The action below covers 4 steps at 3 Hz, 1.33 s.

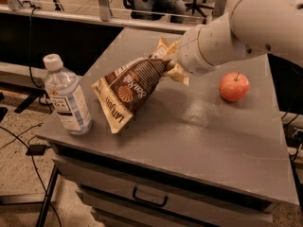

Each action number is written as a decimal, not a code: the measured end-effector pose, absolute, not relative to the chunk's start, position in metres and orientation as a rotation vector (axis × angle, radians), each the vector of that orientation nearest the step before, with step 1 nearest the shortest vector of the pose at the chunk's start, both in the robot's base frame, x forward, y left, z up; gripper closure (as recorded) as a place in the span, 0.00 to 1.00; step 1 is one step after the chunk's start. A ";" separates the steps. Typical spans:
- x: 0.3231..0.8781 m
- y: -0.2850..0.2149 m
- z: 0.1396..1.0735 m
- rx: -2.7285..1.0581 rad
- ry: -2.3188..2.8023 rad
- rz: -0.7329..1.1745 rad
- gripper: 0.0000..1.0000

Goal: Move brown chip bag near blue plastic bottle

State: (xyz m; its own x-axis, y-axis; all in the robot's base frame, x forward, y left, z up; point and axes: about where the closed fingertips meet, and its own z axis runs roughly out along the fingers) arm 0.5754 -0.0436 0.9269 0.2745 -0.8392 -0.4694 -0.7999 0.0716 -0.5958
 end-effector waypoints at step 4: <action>0.574 -0.027 0.900 -1.712 1.526 0.041 0.10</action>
Offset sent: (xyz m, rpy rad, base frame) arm 0.0015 0.0061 -0.0236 0.0452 0.0557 0.0004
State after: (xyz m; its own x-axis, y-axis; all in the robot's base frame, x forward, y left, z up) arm 0.5743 -0.0266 0.9003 0.2642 -0.8118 -0.5208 -0.8384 0.0736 -0.5400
